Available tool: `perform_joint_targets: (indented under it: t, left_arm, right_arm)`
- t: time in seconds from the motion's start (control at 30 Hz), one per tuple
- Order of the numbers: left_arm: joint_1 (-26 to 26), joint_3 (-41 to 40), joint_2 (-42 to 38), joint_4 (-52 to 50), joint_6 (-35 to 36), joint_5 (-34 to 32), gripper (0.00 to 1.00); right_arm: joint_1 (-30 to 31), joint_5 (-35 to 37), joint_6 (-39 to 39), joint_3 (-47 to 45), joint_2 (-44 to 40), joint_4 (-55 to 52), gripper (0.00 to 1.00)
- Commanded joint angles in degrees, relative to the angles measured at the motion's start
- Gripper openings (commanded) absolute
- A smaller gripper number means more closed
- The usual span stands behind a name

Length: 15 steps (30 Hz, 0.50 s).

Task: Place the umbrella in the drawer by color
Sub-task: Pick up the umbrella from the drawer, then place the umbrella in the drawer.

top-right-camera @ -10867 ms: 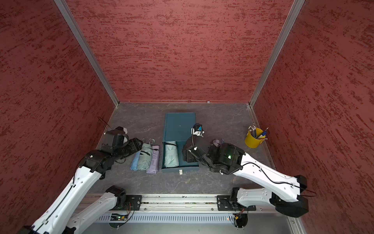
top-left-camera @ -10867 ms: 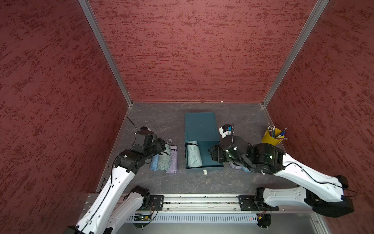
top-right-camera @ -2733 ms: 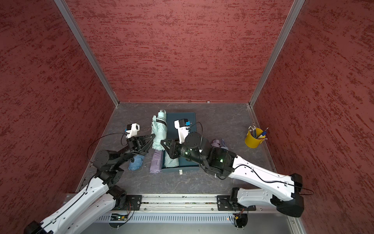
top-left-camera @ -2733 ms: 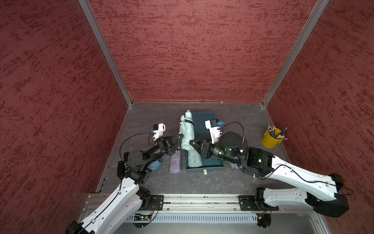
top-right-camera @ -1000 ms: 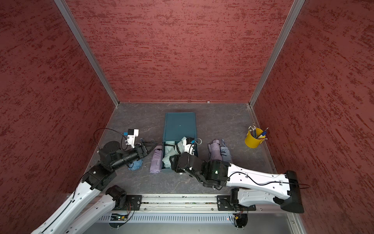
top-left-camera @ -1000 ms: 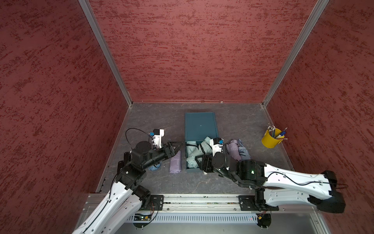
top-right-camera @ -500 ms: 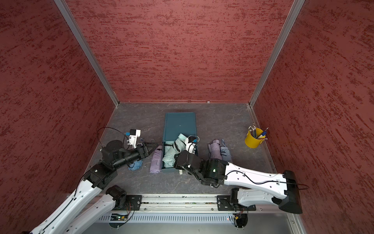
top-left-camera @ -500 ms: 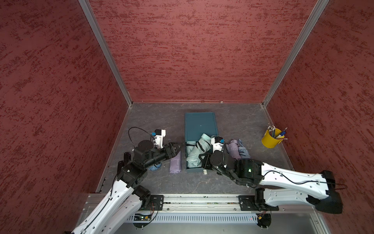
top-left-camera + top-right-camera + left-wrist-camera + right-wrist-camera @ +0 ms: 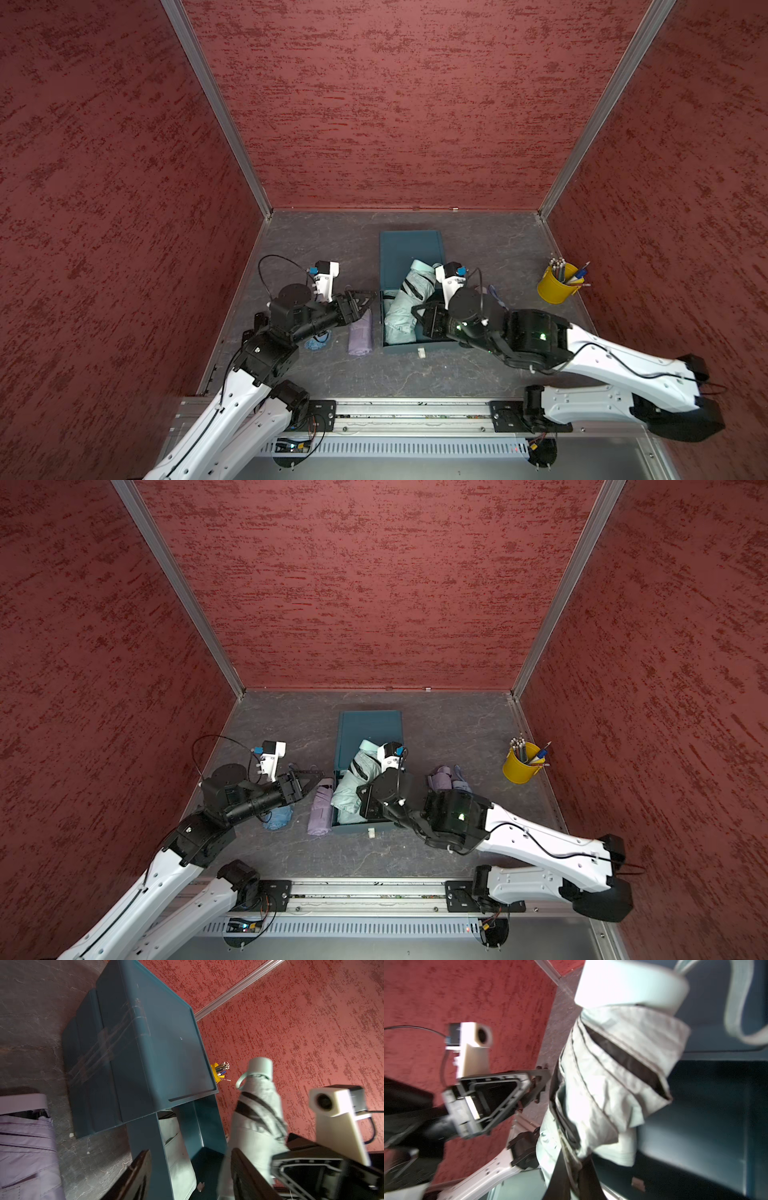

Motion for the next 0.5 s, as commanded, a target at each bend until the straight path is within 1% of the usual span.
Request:
perform_joint_targets:
  t: [0.0, 0.03, 0.1, 0.17, 0.23, 0.37, 0.47]
  left_arm:
    - [-0.2, 1.6, -0.3, -2.0, 3.2, -1.2, 0.63]
    - [-0.2, 1.7, -0.2, -2.0, 3.2, -1.2, 0.63]
    - [-0.3, 1.8, 0.0, -1.7, 3.3, -1.0, 0.63]
    - [-0.2, 1.7, 0.0, -0.9, 3.4, -0.7, 0.63]
    - [-0.4, 1.7, -0.1, -0.5, 3.2, -0.5, 0.63]
    - [-0.6, 1.9, -0.3, -0.7, 3.3, -0.3, 0.63]
    - [-0.7, 2.3, -0.2, -2.0, 3.6, -0.4, 0.62]
  right_arm:
    - [-1.3, -11.9, 0.0, 7.6, -3.0, -8.9, 0.00]
    - [-1.4, -15.0, 1.7, 8.7, -3.1, -10.4, 0.00]
    - [-1.4, -19.1, 5.3, 8.2, -3.5, -11.3, 0.00]
    - [-1.5, -22.5, 9.3, 5.2, -4.5, -9.7, 0.00]
    - [-1.9, -24.4, 11.6, 1.6, -5.3, -8.2, 0.00]
    - [-6.1, -30.6, 13.7, -5.3, -6.2, -5.0, 0.00]
    - [-10.2, -34.3, 13.9, -8.1, -6.1, -2.7, 0.00]
